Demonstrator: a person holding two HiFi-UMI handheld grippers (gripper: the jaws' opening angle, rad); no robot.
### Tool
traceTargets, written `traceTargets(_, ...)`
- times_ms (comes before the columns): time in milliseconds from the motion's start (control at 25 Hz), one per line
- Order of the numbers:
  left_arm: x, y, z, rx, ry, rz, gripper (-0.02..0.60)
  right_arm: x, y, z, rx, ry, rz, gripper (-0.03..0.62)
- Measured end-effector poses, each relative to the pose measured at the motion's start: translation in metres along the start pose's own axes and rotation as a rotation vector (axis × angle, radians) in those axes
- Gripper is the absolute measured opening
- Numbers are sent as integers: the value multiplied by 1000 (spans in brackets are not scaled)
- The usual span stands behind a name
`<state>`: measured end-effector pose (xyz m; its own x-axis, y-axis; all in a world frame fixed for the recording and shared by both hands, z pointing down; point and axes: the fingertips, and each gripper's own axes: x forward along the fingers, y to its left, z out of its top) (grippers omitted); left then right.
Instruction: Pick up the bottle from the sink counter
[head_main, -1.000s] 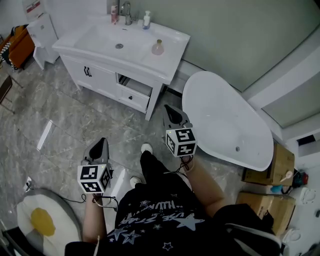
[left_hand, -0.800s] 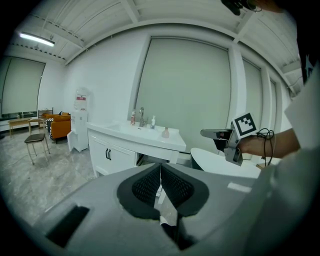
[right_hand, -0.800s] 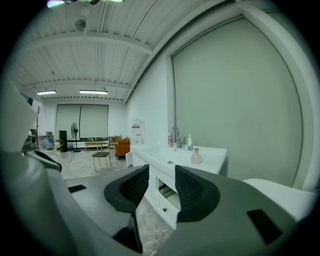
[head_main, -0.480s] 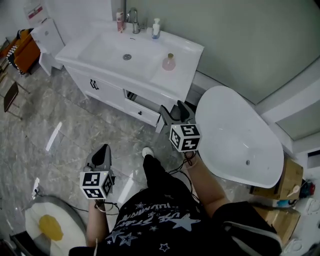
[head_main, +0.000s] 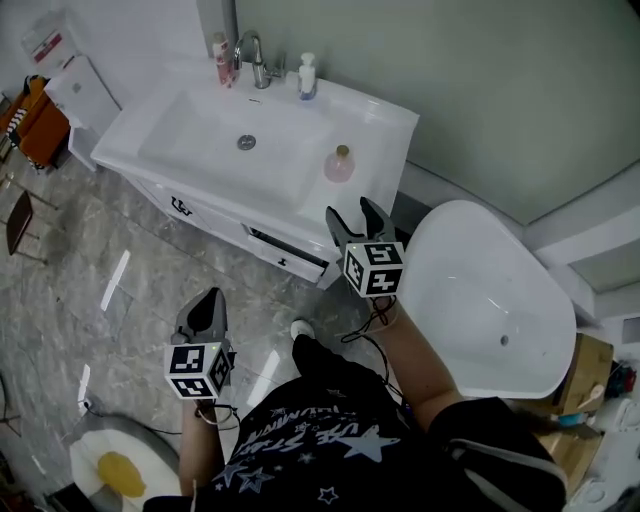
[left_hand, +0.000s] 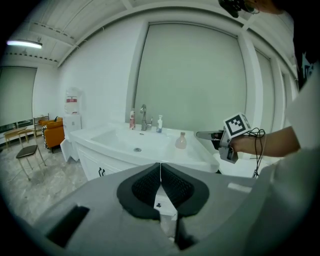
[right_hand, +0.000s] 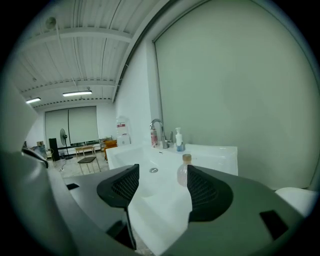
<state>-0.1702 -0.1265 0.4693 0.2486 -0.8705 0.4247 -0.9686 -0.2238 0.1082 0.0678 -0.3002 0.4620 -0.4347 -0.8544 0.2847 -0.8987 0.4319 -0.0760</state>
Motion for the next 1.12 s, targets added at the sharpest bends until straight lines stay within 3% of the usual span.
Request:
traceTargets(480,97,24,60,57,9,29,20,103,-60,3,26,71,-11,284)
traceTargets(800,146,21,69,72,57,-68,20,140,-73,-4,35,114,-64,275)
traceTargets(1120,219,45,98,97,71,-202,20,170,-85,-14,33,171,-160,241)
